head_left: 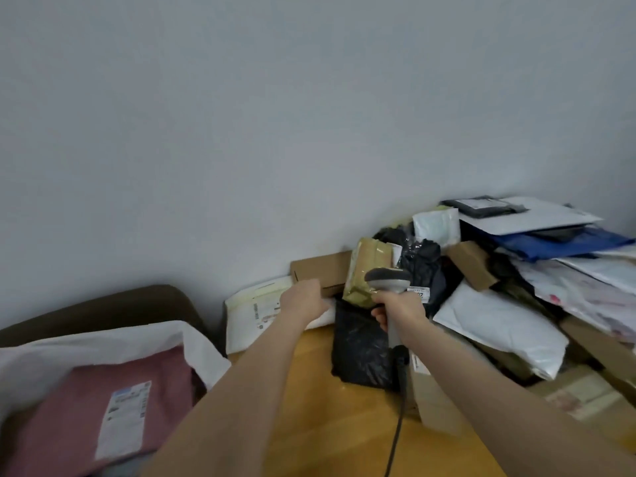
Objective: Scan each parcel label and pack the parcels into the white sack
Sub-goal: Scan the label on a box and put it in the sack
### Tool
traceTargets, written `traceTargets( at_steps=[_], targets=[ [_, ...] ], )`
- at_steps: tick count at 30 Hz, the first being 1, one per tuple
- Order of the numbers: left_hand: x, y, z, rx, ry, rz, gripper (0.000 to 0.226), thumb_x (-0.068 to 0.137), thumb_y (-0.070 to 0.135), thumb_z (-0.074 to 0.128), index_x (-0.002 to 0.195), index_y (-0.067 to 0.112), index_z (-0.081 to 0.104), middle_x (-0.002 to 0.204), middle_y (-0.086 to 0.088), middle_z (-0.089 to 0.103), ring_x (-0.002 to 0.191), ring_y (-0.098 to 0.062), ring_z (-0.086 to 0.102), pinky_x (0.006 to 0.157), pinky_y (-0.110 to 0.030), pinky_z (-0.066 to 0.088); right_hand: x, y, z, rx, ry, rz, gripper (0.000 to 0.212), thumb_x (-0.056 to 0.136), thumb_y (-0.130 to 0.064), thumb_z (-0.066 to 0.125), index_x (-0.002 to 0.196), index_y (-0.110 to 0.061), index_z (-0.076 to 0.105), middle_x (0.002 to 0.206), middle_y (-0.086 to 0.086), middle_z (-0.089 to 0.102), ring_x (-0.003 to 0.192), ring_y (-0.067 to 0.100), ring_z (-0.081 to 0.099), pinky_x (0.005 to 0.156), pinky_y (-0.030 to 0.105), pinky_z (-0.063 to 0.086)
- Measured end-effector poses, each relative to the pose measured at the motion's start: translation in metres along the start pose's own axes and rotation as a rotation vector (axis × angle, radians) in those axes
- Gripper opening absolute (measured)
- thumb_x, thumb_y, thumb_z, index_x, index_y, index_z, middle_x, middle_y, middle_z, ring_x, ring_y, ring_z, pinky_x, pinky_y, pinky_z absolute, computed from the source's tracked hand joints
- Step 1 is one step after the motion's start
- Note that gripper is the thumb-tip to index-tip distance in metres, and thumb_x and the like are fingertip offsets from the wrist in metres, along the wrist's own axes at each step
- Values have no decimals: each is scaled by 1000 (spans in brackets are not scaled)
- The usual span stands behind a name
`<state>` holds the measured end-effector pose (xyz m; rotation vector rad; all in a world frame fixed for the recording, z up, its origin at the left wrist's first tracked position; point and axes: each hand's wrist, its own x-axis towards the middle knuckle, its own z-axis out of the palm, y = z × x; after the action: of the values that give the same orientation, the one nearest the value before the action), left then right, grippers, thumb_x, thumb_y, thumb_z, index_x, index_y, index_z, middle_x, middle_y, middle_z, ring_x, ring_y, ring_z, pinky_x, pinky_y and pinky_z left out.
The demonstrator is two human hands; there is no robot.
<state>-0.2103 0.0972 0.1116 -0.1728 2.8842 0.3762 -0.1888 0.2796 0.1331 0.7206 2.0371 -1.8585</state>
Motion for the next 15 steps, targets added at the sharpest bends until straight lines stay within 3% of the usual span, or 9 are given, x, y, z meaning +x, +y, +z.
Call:
traceTargets(
  at_steps=[4,9,15],
  targets=[
    [41,63,25,-72,50,-69,70,81,48,67,135,14,40,133,-7,49,120,-25,48,88,-39,46,61,-16,-59,26,30,-9,13,84,-10,66,76,0,64,53,9,62,46,16,54,47,27,44],
    [84,131,64,-102,134,-241,119,68,56,76,151,12,2,149,-14,27,135,-31,31,104,-45,35,121,-26,-110,130,31,35,21,84,-6,67,66,-4,56,39,3,55,35,13,50,42,24,43],
    [109,147,91,-68,148,-405,128,64,53,81,150,8,-3,145,-18,27,130,-34,35,100,-44,39,156,-24,-123,181,-64,84,20,85,-4,67,67,-2,58,49,8,59,36,13,49,42,24,42]
  ],
)
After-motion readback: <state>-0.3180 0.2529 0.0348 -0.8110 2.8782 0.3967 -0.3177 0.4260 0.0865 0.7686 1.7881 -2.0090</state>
